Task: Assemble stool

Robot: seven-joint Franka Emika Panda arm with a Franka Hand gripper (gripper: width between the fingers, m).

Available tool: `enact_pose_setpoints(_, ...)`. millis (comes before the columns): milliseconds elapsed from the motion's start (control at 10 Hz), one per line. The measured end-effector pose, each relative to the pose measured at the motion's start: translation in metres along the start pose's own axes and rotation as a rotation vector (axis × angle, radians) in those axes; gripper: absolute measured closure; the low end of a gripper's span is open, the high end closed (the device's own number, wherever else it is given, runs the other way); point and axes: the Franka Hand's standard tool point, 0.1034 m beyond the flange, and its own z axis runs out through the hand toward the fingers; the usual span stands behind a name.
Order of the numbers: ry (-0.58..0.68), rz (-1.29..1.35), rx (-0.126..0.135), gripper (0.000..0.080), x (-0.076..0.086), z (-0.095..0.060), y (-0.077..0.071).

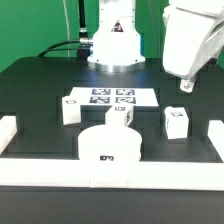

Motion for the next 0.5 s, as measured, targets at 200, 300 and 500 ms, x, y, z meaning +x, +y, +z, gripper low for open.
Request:
enact_pose_setpoints(200,0.0,0.0,0.0,0.015,0.0001,0.0,0.0)
enact_pose_setpoints(300,0.0,0.0,0.0,0.015,0.0,0.0,0.0)
enact_pose_setpoints(500,0.013,-0.026,-0.012,0.015,-0.0007,0.0017,0.0036)
